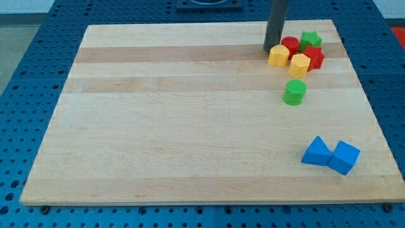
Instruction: Move the yellow heart slightly to the right of the board
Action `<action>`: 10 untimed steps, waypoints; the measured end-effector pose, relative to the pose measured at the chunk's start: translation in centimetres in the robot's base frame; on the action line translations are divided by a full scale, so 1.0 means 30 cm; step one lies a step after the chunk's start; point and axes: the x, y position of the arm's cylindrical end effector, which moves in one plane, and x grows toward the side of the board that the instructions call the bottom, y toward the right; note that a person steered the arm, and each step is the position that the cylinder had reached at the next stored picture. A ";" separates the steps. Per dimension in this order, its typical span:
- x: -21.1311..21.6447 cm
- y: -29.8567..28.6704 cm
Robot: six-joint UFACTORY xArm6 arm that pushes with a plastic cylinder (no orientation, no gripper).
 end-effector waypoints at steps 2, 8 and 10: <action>0.000 0.032; 0.094 -0.028; 0.063 -0.004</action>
